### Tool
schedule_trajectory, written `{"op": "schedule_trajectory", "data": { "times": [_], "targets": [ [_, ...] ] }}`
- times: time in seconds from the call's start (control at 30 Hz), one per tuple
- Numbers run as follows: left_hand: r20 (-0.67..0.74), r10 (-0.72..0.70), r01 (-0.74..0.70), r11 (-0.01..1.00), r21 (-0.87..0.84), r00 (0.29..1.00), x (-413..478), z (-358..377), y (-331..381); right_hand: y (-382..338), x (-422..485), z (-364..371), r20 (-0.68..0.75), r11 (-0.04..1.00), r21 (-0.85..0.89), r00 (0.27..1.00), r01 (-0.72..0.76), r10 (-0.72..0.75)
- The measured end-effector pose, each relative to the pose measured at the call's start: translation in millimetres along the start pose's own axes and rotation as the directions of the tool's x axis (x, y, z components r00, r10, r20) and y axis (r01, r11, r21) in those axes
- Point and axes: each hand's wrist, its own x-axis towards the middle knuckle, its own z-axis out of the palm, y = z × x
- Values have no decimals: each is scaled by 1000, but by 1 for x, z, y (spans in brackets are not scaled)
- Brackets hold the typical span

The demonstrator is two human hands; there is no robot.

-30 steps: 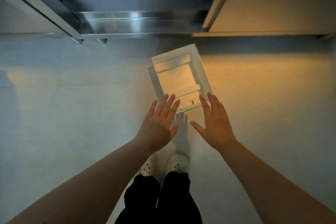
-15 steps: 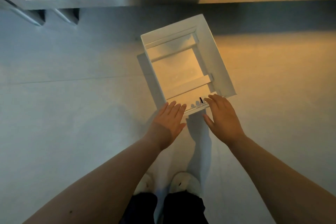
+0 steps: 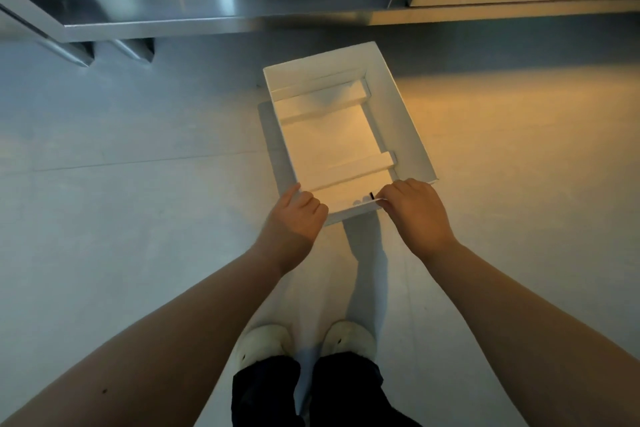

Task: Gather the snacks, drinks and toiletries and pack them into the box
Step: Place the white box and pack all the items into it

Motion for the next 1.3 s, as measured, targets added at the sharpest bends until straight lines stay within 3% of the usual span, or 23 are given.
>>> {"op": "schedule_trajectory", "data": {
  "times": [0.37, 0.57, 0.87, 1.1, 1.3],
  "targets": [
    [260, -71, 126, 971, -202, 963, -34, -225, -19, -84, -19, -191, 135, 990, 113, 986, 80, -95],
    [173, -27, 66, 972, -223, 984, -89, -409, -22, -161, -32, -355, 76, 962, 149, 967, 230, -243],
    [-106, -25, 24, 1000, -6, 994, -148, -663, -4, -260, -37, -611, -34, 903, 53, 905, 425, -424],
    [-203, -177, 186, 982, 28, 963, -215, -780, 25, -323, -56, -725, -34, 799, -1, 799, 601, -601],
    [-329, -350, 390, 918, 65, 877, -268, -841, 83, -361, -86, -788, -56, 685, -30, 683, 728, -728]
  ]
}}
